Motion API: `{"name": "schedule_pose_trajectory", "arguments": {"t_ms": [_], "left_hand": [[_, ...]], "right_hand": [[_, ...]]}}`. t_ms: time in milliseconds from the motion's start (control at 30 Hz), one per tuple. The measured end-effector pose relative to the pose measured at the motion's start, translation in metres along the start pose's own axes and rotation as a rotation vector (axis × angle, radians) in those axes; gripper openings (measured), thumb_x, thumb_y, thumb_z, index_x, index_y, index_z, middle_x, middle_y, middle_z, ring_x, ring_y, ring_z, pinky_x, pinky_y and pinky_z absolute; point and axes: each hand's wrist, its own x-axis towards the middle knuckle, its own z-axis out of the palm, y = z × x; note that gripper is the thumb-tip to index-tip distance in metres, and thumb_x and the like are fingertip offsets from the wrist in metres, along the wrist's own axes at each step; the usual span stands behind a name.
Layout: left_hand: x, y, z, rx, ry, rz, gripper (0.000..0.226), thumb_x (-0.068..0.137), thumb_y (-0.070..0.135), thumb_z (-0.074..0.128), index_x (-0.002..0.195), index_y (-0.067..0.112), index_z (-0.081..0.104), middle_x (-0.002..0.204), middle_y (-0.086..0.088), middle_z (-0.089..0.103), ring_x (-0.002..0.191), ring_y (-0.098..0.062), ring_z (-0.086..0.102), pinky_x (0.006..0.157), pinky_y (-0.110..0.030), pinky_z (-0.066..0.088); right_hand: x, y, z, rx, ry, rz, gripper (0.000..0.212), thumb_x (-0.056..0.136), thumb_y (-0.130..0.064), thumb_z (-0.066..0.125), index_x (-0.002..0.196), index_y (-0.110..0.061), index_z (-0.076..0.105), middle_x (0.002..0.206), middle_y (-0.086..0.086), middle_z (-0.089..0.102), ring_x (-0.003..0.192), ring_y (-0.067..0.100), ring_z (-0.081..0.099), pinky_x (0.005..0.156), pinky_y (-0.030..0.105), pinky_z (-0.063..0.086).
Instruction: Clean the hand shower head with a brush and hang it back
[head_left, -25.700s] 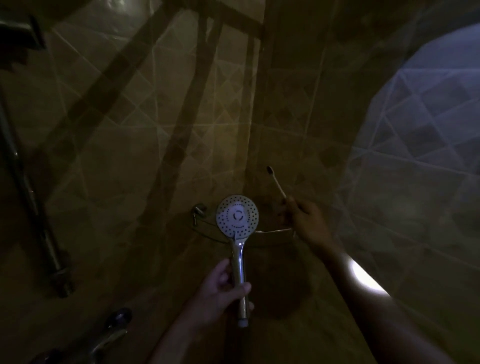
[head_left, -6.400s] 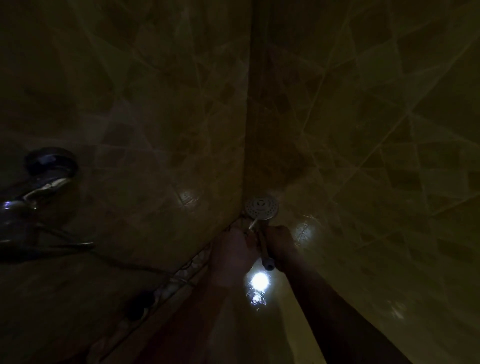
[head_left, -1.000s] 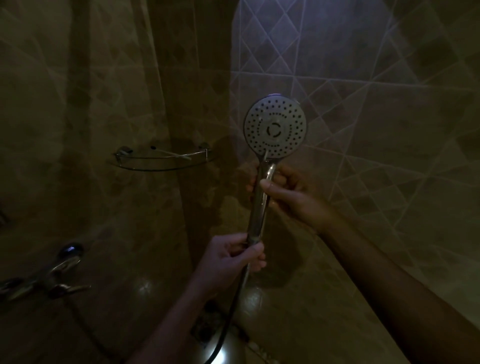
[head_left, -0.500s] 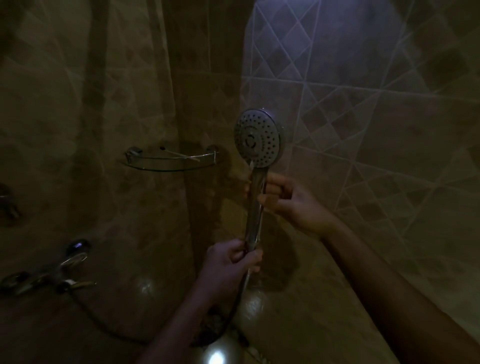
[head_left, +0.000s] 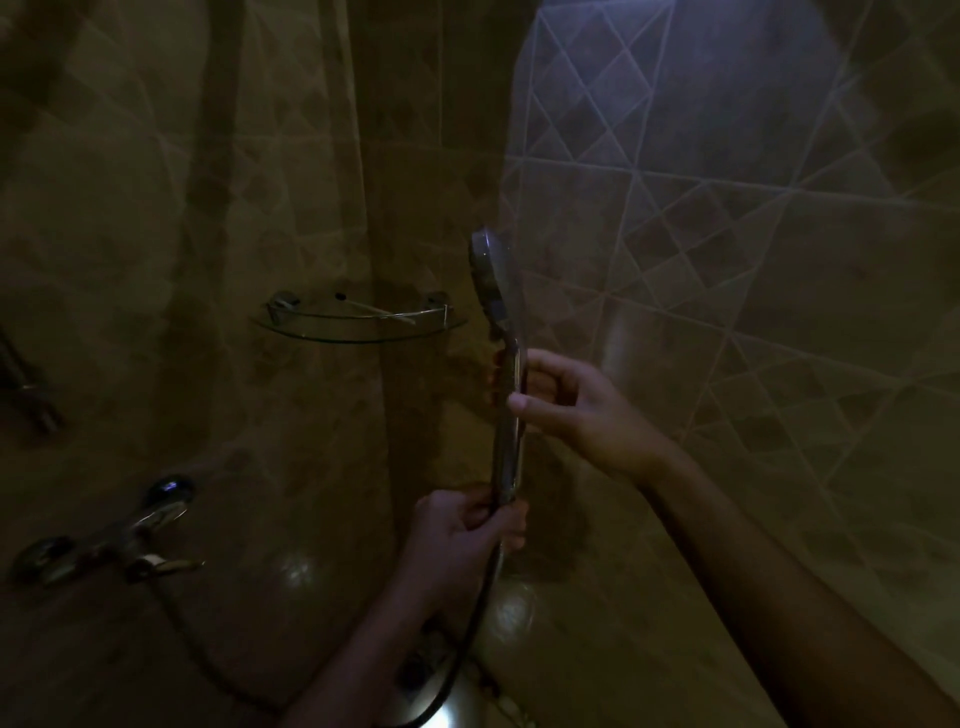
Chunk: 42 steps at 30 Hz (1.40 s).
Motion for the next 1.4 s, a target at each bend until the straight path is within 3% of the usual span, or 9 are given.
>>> {"name": "schedule_pose_trajectory", "arguments": {"t_ms": [133,233,467,567,667,767,900,1133,1400], "left_hand": [[-0.001,0.0,-0.002,-0.037,-0.006,0.026,0.025,0.075,0.034,0.079,0.088,0.012,0.079,0.082,-0.011,0.078,0.08,-0.033,0.076,0.081,-0.06,0.059],[-0.001,-0.004,-0.005,-0.043,0.015,0.017,0.023,0.071,0.037,0.079,0.086,0.019,0.08,0.079,-0.01,0.078,0.077,-0.033,0.076,0.08,-0.062,0.058],[0.001,-0.006,-0.012,-0.01,0.037,0.029,0.005,0.082,0.022,0.077,0.083,0.019,0.079,0.076,-0.009,0.077,0.074,-0.03,0.076,0.078,-0.061,0.059],[0.0,-0.006,-0.012,0.0,0.033,0.028,0.004,0.085,0.016,0.077,0.088,0.016,0.078,0.081,-0.011,0.078,0.078,-0.031,0.077,0.079,-0.059,0.06],[-0.002,-0.006,-0.016,0.007,0.043,0.017,0.009,0.084,0.017,0.077,0.093,0.015,0.078,0.084,-0.011,0.078,0.081,-0.031,0.076,0.08,-0.058,0.06],[-0.003,-0.006,-0.019,0.005,0.046,0.011,0.007,0.084,0.016,0.077,0.09,0.013,0.078,0.083,-0.012,0.078,0.082,-0.033,0.076,0.079,-0.059,0.06],[-0.003,-0.007,-0.016,-0.023,0.079,0.004,0.011,0.082,0.017,0.078,0.088,0.009,0.078,0.079,-0.018,0.076,0.076,-0.032,0.074,0.077,-0.064,0.058],[-0.002,-0.01,-0.014,-0.023,0.091,-0.05,0.002,0.081,0.02,0.081,0.082,0.022,0.081,0.078,-0.013,0.079,0.078,-0.033,0.076,0.078,-0.06,0.06],[0.0,-0.008,-0.021,-0.003,0.091,-0.037,0.018,0.08,0.032,0.08,0.089,0.017,0.08,0.081,-0.012,0.079,0.079,-0.03,0.077,0.078,-0.059,0.06]], "right_hand": [[0.006,0.0,0.006,-0.096,0.065,-0.016,0.018,0.089,-0.006,0.069,0.105,-0.009,0.061,0.089,0.004,0.061,0.082,0.016,0.062,0.074,0.024,0.053],[0.011,0.008,0.012,-0.192,0.134,-0.029,0.02,0.086,-0.012,0.076,0.094,-0.012,0.058,0.073,-0.011,0.053,0.068,0.007,0.054,0.062,0.019,0.048],[0.009,0.005,0.012,-0.065,-0.006,-0.007,0.028,0.093,0.002,0.062,0.118,0.008,0.052,0.101,0.011,0.058,0.095,0.02,0.061,0.085,0.029,0.054],[0.01,-0.002,0.021,-0.173,0.089,0.028,0.027,0.088,-0.004,0.072,0.112,-0.01,0.061,0.094,0.007,0.062,0.086,0.019,0.064,0.081,0.034,0.056],[0.007,-0.007,0.029,-0.225,0.121,0.025,0.043,0.082,-0.012,0.075,0.117,-0.031,0.058,0.113,0.013,0.065,0.091,0.012,0.069,0.088,0.037,0.06],[0.005,-0.005,0.026,-0.231,0.062,0.025,0.048,0.087,-0.012,0.07,0.132,-0.021,0.055,0.112,0.002,0.067,0.1,0.003,0.07,0.085,0.024,0.057],[0.009,0.002,0.015,-0.072,-0.04,0.105,0.045,0.095,0.002,0.057,0.138,-0.009,0.051,0.137,0.009,0.063,0.126,0.019,0.062,0.105,0.036,0.052],[0.013,0.005,0.029,-0.281,0.117,0.021,0.057,0.085,-0.011,0.075,0.137,-0.016,0.053,0.115,0.0,0.066,0.105,0.009,0.069,0.086,0.027,0.058],[0.013,0.009,0.019,-0.026,0.009,0.112,0.055,0.093,0.008,0.056,0.143,-0.01,0.046,0.129,0.007,0.067,0.122,0.018,0.064,0.1,0.034,0.054]]}}
